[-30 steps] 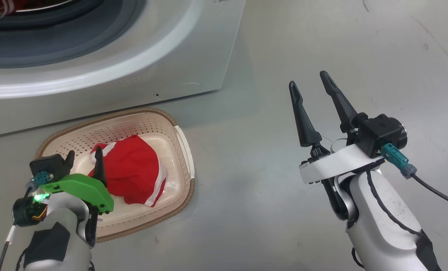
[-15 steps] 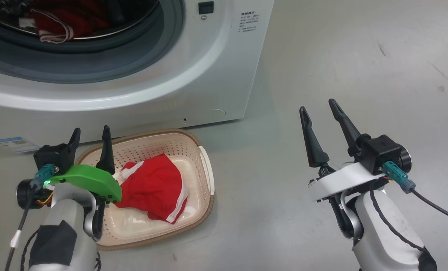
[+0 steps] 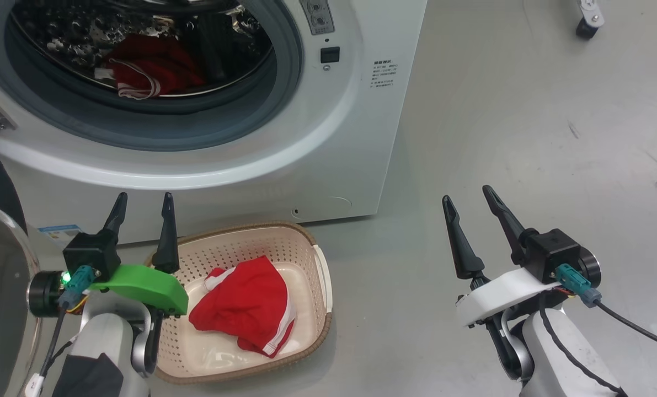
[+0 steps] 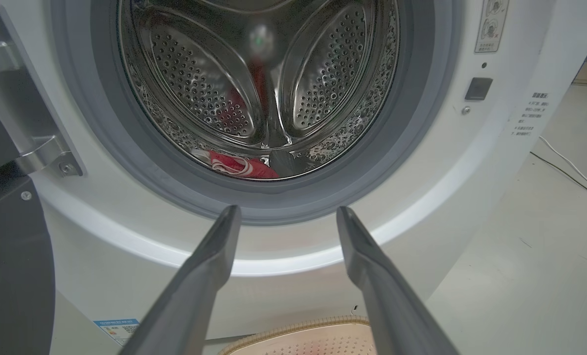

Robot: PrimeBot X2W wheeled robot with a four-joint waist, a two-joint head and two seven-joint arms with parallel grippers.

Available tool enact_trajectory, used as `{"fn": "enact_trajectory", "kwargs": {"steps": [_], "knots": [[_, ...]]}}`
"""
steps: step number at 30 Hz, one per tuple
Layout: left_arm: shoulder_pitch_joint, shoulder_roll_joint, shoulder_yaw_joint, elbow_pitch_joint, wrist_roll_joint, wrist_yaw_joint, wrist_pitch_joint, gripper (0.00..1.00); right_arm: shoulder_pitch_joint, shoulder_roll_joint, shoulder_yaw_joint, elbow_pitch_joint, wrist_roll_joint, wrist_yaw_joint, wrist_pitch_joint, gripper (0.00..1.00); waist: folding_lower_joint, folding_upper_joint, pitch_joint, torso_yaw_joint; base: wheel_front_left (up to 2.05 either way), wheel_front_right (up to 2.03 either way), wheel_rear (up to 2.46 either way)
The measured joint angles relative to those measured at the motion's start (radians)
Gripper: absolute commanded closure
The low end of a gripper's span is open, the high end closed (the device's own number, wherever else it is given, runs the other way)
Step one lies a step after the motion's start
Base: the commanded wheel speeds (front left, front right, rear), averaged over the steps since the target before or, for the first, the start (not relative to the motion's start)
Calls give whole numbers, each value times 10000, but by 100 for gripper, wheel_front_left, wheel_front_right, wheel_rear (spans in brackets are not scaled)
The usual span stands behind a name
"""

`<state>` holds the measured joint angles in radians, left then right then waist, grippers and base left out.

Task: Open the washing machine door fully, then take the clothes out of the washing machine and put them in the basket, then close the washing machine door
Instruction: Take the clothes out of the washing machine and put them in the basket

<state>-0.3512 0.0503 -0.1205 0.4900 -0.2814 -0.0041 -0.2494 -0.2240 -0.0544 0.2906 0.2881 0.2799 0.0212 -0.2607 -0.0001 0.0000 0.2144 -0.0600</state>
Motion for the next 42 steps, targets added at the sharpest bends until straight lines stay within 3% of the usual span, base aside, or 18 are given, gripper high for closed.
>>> {"fn": "enact_trajectory", "kwargs": {"steps": [21,42], "knots": [[2403,0,-247,-1175,121,430,2,0,1141,17,-244,326,-12,40,0,0,0,0,-1481,164,0,0,0],[3366,6,-284,-2489,121,621,330,0,1316,46,-247,245,-184,38,0,0,0,0,-1584,178,0,0,0]]}}
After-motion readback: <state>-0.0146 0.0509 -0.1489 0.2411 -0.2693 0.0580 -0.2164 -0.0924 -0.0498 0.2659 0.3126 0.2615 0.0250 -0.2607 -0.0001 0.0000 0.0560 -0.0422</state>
